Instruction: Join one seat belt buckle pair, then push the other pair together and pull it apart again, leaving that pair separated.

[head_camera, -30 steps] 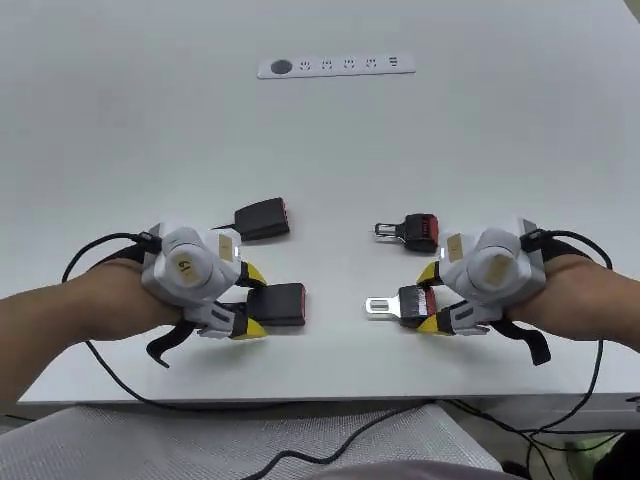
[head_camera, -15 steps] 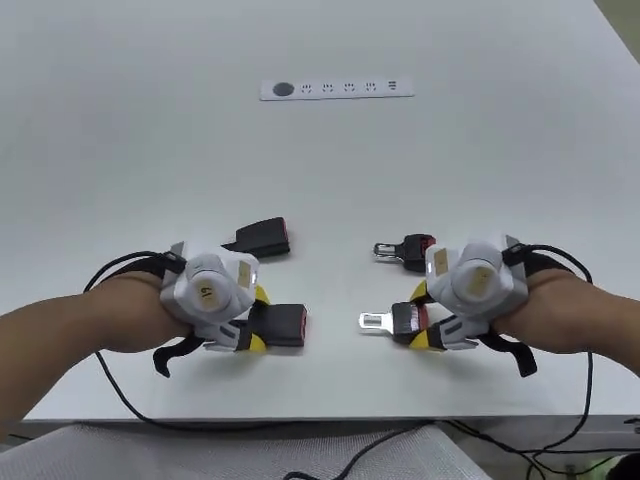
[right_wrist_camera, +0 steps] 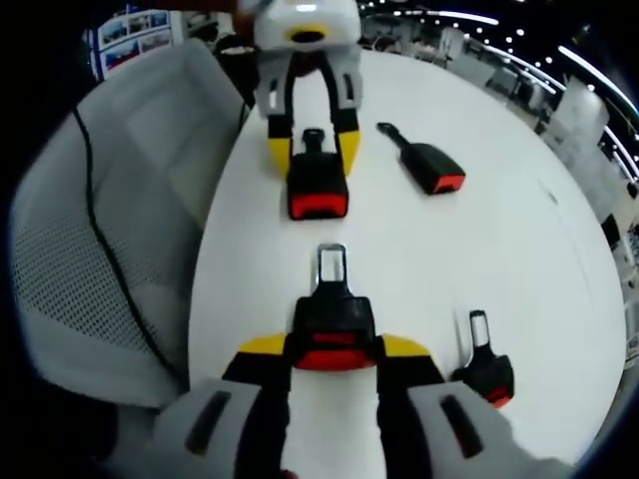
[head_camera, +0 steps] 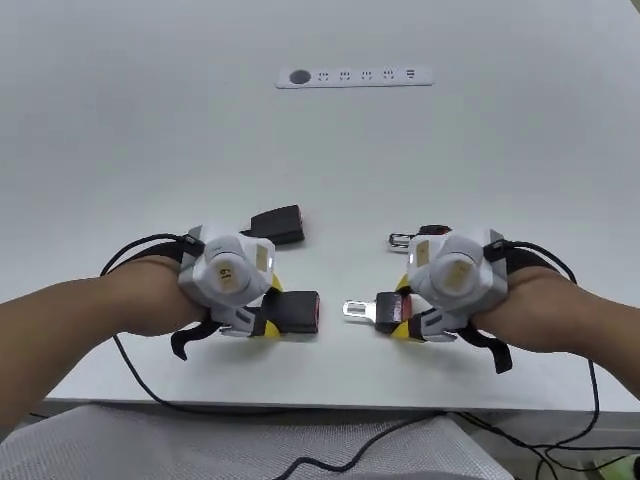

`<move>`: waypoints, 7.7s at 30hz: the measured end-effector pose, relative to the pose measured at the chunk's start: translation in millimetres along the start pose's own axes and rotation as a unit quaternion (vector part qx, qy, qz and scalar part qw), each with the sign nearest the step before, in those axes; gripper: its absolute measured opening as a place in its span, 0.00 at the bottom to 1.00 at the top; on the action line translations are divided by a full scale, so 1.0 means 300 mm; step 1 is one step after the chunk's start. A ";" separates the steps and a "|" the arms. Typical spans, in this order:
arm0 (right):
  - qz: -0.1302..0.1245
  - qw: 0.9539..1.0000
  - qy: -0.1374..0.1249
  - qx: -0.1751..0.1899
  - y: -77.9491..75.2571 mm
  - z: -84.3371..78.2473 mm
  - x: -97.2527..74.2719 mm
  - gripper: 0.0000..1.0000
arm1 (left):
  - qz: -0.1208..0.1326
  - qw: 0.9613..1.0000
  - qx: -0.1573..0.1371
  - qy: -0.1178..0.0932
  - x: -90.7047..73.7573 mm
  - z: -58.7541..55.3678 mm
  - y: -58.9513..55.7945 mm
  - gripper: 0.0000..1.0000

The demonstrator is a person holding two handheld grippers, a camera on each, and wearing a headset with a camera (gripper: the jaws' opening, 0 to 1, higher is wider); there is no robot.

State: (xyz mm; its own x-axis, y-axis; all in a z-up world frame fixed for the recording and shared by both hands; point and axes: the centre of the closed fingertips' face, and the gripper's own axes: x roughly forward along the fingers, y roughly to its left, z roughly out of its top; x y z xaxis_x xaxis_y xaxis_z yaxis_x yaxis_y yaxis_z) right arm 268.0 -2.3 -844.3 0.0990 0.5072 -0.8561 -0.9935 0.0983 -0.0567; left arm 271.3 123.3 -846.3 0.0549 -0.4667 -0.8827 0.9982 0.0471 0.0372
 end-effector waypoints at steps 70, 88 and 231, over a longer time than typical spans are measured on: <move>0.009 1.000 -0.021 -0.017 0.031 0.165 0.067 0.29 | -0.019 1.000 0.007 0.022 0.007 0.026 -0.026 0.32; 0.020 0.999 -0.017 -0.029 0.033 0.158 0.064 0.29 | -0.023 0.999 0.014 0.026 -0.005 0.013 -0.023 0.32; -0.002 1.000 -0.006 -0.028 -0.320 0.214 0.098 0.30 | 0.016 0.998 0.032 0.058 -0.007 -0.032 0.367 0.32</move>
State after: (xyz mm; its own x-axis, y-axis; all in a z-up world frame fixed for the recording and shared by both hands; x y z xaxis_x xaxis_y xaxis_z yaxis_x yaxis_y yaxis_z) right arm 369.8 58.2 -831.0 0.1026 0.5172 -0.8497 -0.9947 0.0522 -0.0883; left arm 380.9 137.9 -844.9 0.0865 -0.3599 -0.9290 0.9958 0.0020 0.0920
